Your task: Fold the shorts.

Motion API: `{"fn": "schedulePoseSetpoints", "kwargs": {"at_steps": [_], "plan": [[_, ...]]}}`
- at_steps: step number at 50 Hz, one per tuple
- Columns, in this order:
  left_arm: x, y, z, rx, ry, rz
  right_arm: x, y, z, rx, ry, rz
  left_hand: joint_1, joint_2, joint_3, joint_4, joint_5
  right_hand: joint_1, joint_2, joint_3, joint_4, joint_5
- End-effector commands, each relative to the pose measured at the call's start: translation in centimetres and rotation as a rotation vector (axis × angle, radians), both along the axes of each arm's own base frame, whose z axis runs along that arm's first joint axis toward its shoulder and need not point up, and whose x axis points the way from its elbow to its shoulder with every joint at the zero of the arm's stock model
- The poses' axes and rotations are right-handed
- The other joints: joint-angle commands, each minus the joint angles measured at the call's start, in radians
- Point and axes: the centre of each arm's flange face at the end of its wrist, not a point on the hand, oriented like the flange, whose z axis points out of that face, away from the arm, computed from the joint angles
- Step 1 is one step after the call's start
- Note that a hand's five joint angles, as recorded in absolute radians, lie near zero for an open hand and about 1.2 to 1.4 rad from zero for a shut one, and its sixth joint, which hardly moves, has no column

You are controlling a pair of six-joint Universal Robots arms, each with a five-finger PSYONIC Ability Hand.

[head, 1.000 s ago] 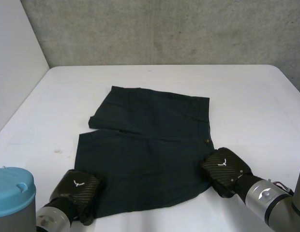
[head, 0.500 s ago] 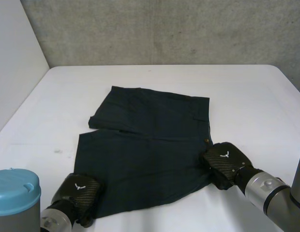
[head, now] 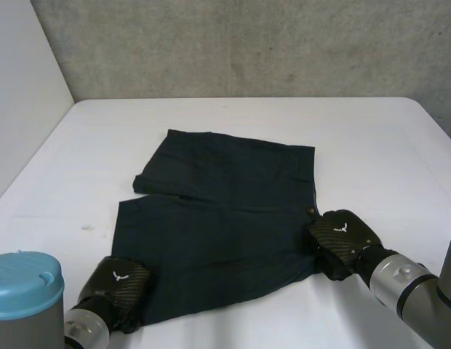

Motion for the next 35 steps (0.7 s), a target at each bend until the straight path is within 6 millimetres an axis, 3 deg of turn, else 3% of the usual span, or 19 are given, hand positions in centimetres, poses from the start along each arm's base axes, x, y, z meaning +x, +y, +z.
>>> {"fn": "schedulePoseSetpoints", "kwargs": {"at_steps": [1,4,7,15,23,28,35], "plan": [[0.0,-0.2,0.0,-0.003,0.001,0.005,0.0,0.0,0.0,0.0,0.001,-0.002,0.499,0.453,0.454,0.455,0.46,0.441,0.244,0.209,0.206,0.241],[0.1,-0.3,0.2,-0.013,-0.001,0.014,0.0,0.0,0.0,0.0,0.001,-0.002,0.673,0.627,0.628,0.629,0.634,0.441,0.244,0.209,0.206,0.241],[0.2,-0.6,0.9,-0.048,-0.007,0.042,0.0,0.0,0.1,-0.004,0.003,-0.003,0.676,0.63,0.631,0.632,0.637,0.441,0.244,0.209,0.206,0.241],[0.2,-1.0,5.7,-0.233,0.02,0.039,-0.3,0.0,1.3,0.005,0.038,-0.032,0.676,0.63,0.631,0.632,0.637,0.441,0.244,0.209,0.206,0.241],[0.7,0.4,11.1,-0.375,-0.009,-0.013,-1.0,1.8,6.6,0.009,0.104,-0.014,0.676,0.63,0.631,0.632,0.637,0.441,0.244,0.209,0.206,0.241],[1.9,2.7,14.3,-0.355,-0.016,-0.035,-1.6,4.2,11.2,-0.05,0.156,0.019,0.676,0.63,0.631,0.632,0.637,0.441,0.244,0.209,0.206,0.241],[2.9,5.5,16.1,-0.284,-0.018,-0.1,-2.6,7.1,14.1,-0.018,0.244,0.068,0.676,0.63,0.631,0.632,0.637,0.441,0.244,0.209,0.206,0.241]]}}
